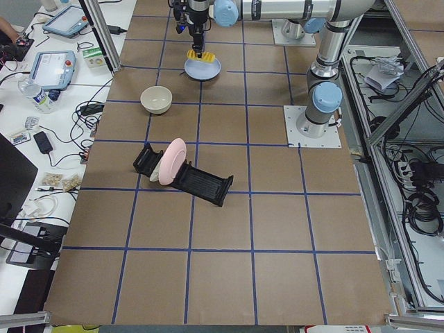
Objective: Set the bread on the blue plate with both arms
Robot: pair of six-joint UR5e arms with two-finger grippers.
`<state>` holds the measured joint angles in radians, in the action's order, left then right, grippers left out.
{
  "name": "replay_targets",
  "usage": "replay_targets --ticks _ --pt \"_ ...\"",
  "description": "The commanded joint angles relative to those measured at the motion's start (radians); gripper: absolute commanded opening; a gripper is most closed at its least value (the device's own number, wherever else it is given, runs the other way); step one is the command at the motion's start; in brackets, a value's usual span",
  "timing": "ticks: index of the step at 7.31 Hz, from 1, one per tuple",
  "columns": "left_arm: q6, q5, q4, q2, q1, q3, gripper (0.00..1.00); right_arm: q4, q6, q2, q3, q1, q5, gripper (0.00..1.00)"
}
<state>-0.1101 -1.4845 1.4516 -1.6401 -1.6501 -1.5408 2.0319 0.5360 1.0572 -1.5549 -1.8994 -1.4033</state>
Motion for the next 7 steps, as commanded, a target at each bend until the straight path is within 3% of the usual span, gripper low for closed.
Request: replay_targets --ticks 1,2,5,6,7 --pt "0.001 -0.085 0.087 0.075 0.006 0.014 1.00 0.129 0.010 -0.010 -0.060 -0.018 -0.011 0.70" --pt "0.001 -0.088 0.104 0.116 -0.005 0.002 1.00 0.167 0.009 -0.010 -0.068 -0.018 -0.013 0.99" --pt "-0.004 -0.091 0.041 0.111 0.006 -0.007 1.00 0.152 -0.001 0.006 -0.045 0.005 -0.051 1.00" --pt "0.003 -0.102 0.041 0.114 0.007 -0.013 1.00 0.083 -0.042 0.047 0.019 0.043 -0.054 1.00" --pt "0.003 -0.094 0.039 0.112 0.009 -0.015 1.00 -0.147 -0.153 0.084 0.107 0.124 -0.066 1.00"
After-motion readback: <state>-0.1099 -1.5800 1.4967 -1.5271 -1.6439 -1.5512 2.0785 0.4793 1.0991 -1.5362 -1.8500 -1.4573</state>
